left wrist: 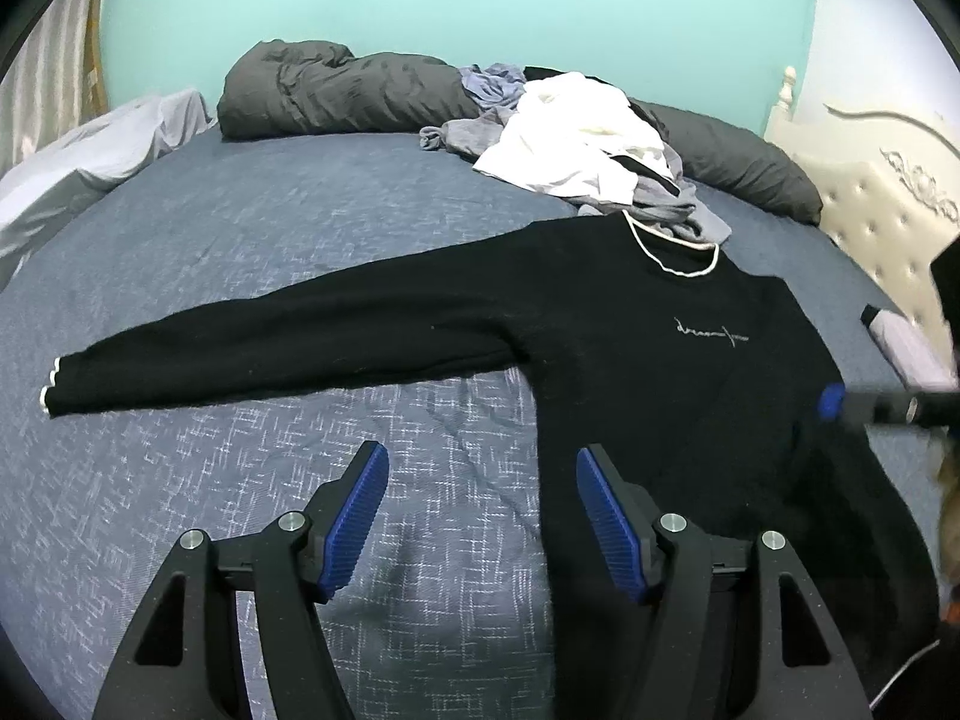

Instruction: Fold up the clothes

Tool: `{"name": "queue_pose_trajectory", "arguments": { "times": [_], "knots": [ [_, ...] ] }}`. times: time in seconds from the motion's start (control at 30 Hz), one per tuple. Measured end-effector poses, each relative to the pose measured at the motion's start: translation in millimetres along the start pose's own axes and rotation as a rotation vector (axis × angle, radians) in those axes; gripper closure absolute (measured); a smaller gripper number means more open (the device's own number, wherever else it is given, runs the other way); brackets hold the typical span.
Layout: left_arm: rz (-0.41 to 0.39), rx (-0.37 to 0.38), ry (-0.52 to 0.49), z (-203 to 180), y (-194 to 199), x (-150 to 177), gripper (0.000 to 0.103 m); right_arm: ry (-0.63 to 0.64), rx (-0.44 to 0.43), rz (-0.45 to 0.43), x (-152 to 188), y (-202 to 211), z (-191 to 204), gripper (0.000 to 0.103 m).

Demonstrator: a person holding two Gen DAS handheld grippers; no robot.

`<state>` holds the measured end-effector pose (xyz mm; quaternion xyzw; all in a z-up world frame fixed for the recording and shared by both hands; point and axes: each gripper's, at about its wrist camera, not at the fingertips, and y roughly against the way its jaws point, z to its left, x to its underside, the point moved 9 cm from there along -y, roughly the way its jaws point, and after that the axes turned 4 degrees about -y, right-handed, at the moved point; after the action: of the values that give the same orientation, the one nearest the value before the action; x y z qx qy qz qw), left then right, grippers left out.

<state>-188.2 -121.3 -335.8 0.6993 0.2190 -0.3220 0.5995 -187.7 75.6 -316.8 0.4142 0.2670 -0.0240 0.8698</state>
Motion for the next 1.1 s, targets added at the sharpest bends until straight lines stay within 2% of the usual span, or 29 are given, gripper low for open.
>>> {"name": "queue_pose_trajectory", "arguments": {
  "times": [0.1, 0.2, 0.37, 0.63, 0.93, 1.1],
  "knots": [
    [0.006, 0.028, -0.007, -10, -2, 1, 0.034, -0.017, 0.097, -0.049, -11, 29, -40, 0.047],
    [0.014, 0.046, -0.043, -26, -6, 1, 0.034, -0.047, 0.235, -0.089, -13, 58, -95, 0.047],
    [0.057, 0.096, -0.086, -55, -21, 10, 0.034, -0.082, 0.378, -0.073, -3, 72, -162, 0.047],
    [0.134, 0.114, -0.156, -87, -48, 32, 0.034, -0.138, 0.605, -0.047, 15, 98, -268, 0.047],
    [0.188, 0.096, -0.169, -94, -69, 47, 0.034, -0.111, 0.685, -0.003, 17, 71, -296, 0.047],
    [0.205, 0.084, -0.184, -98, -76, 53, 0.034, -0.128, 0.709, -0.017, 16, 72, -310, 0.048]
  ]
}}
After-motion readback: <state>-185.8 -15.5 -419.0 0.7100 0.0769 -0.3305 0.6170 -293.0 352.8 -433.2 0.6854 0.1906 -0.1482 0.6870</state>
